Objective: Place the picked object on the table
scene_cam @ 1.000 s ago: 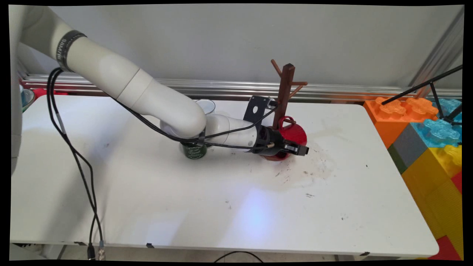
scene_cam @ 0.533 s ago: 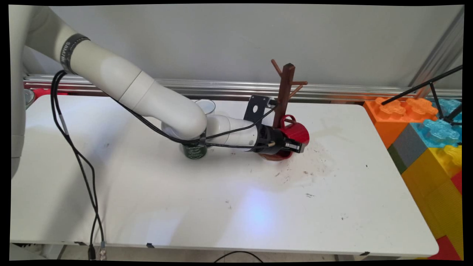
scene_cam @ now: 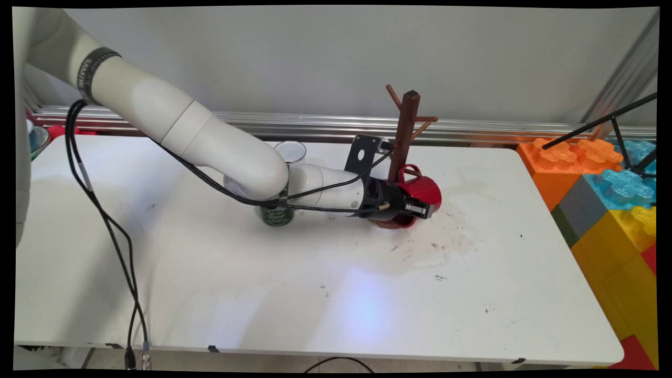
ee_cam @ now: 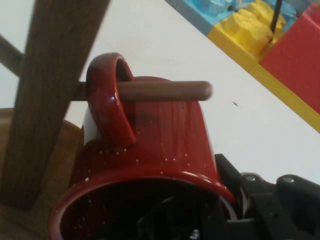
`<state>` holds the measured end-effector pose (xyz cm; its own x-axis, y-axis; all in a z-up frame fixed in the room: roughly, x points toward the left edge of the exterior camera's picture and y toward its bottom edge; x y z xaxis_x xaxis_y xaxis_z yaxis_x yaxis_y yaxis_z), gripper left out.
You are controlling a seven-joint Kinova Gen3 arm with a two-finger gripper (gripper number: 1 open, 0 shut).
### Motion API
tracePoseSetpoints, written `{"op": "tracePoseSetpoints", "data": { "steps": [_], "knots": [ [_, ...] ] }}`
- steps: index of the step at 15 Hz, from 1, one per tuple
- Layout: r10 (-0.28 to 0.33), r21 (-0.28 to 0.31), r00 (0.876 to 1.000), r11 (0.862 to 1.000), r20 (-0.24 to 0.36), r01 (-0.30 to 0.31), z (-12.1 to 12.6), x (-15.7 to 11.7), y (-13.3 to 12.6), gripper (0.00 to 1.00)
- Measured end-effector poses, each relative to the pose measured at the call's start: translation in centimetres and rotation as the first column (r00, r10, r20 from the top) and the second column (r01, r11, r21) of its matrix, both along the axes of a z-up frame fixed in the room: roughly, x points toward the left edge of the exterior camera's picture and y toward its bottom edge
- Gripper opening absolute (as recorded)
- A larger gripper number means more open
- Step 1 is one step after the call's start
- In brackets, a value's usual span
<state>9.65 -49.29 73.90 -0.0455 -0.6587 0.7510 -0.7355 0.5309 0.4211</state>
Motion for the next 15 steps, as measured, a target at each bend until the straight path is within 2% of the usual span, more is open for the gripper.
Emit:
{"op": "tracePoseSetpoints", "data": {
  "steps": [9,15],
  "knots": [
    [-0.091,-0.057,0.996,0.994,0.001,0.091,1.9,-0.3,1.9,0.00],
    [-0.153,-0.110,0.988,0.982,0.010,0.153,3.2,-0.1,3.0,0.00]
  ]
}}
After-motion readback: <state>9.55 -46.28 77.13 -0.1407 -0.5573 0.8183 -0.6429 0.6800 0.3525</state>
